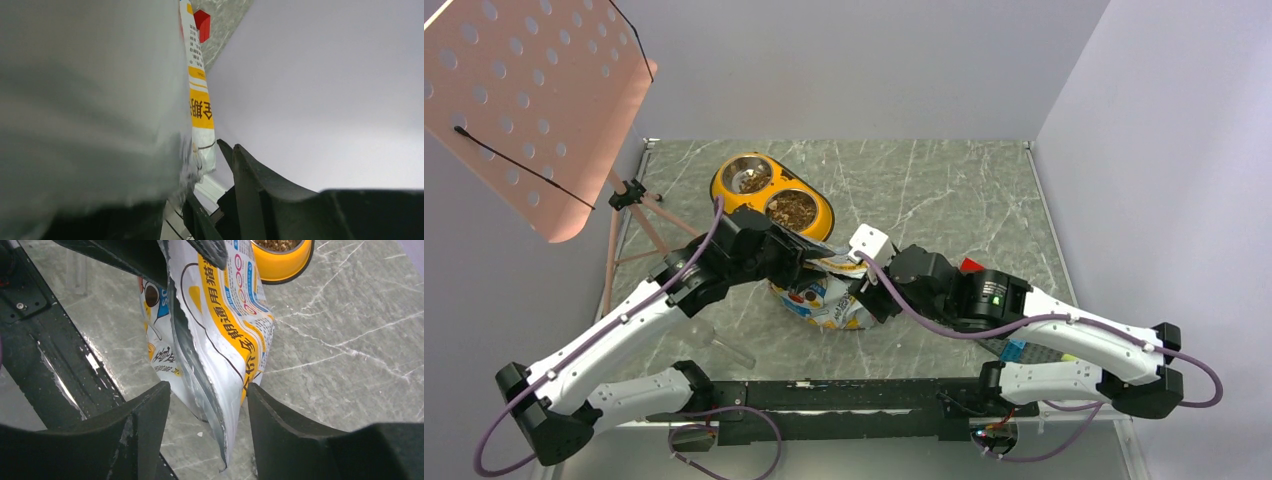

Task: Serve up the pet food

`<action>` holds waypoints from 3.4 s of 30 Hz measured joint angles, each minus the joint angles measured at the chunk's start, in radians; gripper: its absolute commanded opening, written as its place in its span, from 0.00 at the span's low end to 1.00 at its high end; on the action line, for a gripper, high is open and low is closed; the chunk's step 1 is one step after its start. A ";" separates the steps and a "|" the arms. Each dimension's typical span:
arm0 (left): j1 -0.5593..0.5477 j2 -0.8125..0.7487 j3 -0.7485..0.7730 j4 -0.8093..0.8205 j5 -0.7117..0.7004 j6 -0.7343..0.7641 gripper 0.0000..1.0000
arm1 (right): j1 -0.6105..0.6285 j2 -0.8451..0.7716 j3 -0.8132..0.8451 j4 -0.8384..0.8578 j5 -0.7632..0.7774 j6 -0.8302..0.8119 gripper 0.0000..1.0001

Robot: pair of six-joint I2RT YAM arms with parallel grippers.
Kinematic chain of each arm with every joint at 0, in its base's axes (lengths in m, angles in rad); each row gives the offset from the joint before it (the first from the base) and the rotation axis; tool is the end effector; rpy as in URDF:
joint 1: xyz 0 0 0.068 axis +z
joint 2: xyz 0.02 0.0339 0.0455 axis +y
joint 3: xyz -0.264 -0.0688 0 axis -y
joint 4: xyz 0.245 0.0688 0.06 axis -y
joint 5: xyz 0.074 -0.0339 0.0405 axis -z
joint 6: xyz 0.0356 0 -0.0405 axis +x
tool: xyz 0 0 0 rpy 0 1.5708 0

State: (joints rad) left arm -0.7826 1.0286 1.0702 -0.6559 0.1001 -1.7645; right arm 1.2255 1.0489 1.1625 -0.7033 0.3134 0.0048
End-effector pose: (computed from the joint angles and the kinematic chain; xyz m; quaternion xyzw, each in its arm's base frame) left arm 0.1503 -0.1545 0.3467 -0.3977 0.7928 -0.4525 0.0922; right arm 0.0830 0.1983 0.3698 -0.4391 0.7561 0.1561 0.4595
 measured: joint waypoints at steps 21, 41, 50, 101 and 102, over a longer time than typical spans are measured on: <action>0.030 -0.059 0.033 -0.167 -0.064 -0.052 0.44 | -0.095 0.100 0.111 -0.071 -0.179 0.080 0.85; 0.500 -0.101 -0.055 -0.201 0.310 0.201 0.00 | 0.277 0.457 0.230 -0.009 0.538 -0.122 0.00; 0.615 -0.034 -0.013 -0.276 0.446 0.335 0.00 | 0.286 0.516 0.403 -0.217 0.468 0.085 0.38; 0.622 0.060 0.071 -0.358 0.485 0.342 0.00 | 0.199 0.558 0.479 -0.322 0.415 0.217 0.31; 0.622 0.060 0.071 -0.358 0.486 0.342 0.00 | 0.196 0.546 0.471 -0.317 0.413 0.225 0.31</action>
State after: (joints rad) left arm -0.1608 1.0889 1.1412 -1.0142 0.5858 -1.4227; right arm 1.4216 1.5944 1.6333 -1.0199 0.7261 0.2295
